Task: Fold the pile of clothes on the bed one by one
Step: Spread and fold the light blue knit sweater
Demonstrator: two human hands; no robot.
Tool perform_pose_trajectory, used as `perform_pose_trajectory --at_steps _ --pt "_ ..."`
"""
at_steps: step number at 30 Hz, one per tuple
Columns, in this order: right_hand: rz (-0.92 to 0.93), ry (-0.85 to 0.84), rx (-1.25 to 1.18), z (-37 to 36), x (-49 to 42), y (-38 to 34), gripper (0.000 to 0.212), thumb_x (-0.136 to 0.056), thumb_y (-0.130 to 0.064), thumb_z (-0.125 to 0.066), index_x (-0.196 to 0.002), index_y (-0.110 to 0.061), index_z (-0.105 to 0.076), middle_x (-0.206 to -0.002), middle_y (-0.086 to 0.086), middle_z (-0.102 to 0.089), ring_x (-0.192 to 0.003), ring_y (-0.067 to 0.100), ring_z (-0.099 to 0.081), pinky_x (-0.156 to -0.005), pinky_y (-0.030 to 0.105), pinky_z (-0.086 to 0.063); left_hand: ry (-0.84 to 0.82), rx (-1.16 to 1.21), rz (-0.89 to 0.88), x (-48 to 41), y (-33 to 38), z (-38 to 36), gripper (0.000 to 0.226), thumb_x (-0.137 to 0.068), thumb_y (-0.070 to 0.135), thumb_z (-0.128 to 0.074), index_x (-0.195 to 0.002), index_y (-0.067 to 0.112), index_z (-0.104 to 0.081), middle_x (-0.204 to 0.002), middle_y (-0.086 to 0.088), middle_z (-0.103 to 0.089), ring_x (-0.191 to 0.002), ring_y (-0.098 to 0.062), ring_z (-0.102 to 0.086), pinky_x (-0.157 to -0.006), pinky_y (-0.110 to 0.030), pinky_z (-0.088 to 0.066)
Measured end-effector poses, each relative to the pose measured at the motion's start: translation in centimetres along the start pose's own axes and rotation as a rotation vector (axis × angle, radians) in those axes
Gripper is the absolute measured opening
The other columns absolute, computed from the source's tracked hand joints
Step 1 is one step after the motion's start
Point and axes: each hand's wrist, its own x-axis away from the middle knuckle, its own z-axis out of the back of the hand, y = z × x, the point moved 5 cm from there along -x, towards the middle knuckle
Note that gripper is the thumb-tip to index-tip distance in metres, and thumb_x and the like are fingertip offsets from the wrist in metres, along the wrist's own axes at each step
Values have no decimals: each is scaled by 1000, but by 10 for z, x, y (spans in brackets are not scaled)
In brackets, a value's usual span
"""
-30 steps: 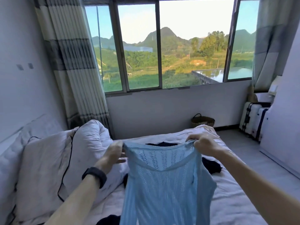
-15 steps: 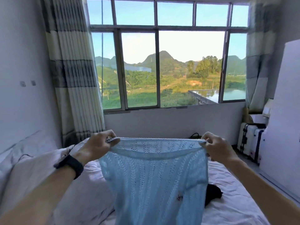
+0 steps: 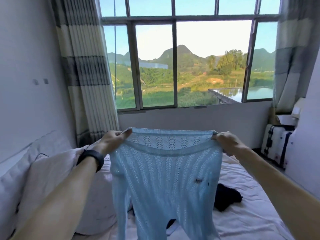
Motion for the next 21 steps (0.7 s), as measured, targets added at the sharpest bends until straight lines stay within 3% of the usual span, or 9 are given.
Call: perform_pose_trajectory --at_steps 3,6,8,10,14,16,17,19,21 --pt "12 -158 -279 12 3 3 26 -81 -33 -79 -78 -18 -58 -61 2 -36 -47 12 -26 -41 21 -22 -125 64 -79 3 -8 15 91 -63 92 -59 -90 5 -68 -79 1 -51 -78 -15 -44 -71 -32 -29" --pt "87 -303 -342 22 12 -6 27 -77 -5 -79 -97 -3 -60 -77 8 -48 -59 14 -44 -47 20 -40 -317 58 -114 8 -17 22 89 -64 84 -69 -104 4 -70 -88 -4 -57 -82 -18 -47 -78 -35 -32" --pt "172 -143 -145 26 9 -10 26 -80 11 -71 -99 -4 -63 -87 12 -57 -72 21 -56 -56 25 -50 -477 91 -79 12 -21 22 63 -71 62 -82 -105 9 -74 -98 -7 -64 -88 -22 -56 -83 -37 -40" --pt "286 64 68 25 7 -15 28 -83 6 -70 -89 -21 -63 -86 8 -65 -75 28 -62 -65 36 -56 -563 66 -62 17 -21 21 40 -73 40 -85 -98 10 -77 -96 -8 -65 -87 -23 -61 -82 -36 -47" --pt "396 309 162 20 7 -29 13 -89 -14 -70 -93 -26 -68 -88 3 -72 -81 31 -70 -78 47 -59 -157 5 -140 -2 -19 42 48 -70 45 -84 -91 3 -73 -76 -5 -58 -73 -16 -51 -66 -29 -39" --pt "407 395 38 24 10 -37 3 -93 -24 -70 -92 -21 -68 -82 2 -71 -72 27 -72 -68 44 -60 102 224 -189 -7 -21 55 49 -75 58 -79 -86 12 -72 -76 -4 -61 -74 -17 -53 -69 -32 -41" --pt "367 382 -13 22 8 -35 14 -95 -32 -68 -89 -20 -67 -78 2 -70 -63 22 -72 -57 38 -59 160 278 -196 -5 -22 56 58 -71 71 -74 -82 14 -69 -73 -2 -60 -71 -16 -53 -68 -32 -41" --pt "248 208 21 9 2 -21 28 -96 -43 -66 -85 -17 -65 -71 5 -67 -46 15 -66 -42 26 -48 127 82 -199 1 -26 44 64 -69 81 -65 -74 17 -65 -65 7 -58 -60 -12 -52 -59 -27 -39" --pt "164 122 143 0 -4 -2 28 -97 -40 -66 -86 -14 -66 -71 6 -66 -45 16 -63 -43 23 -43 16 -133 -178 8 -36 26 49 -73 72 -68 -74 23 -68 -62 10 -59 -58 -11 -53 -55 -26 -38"
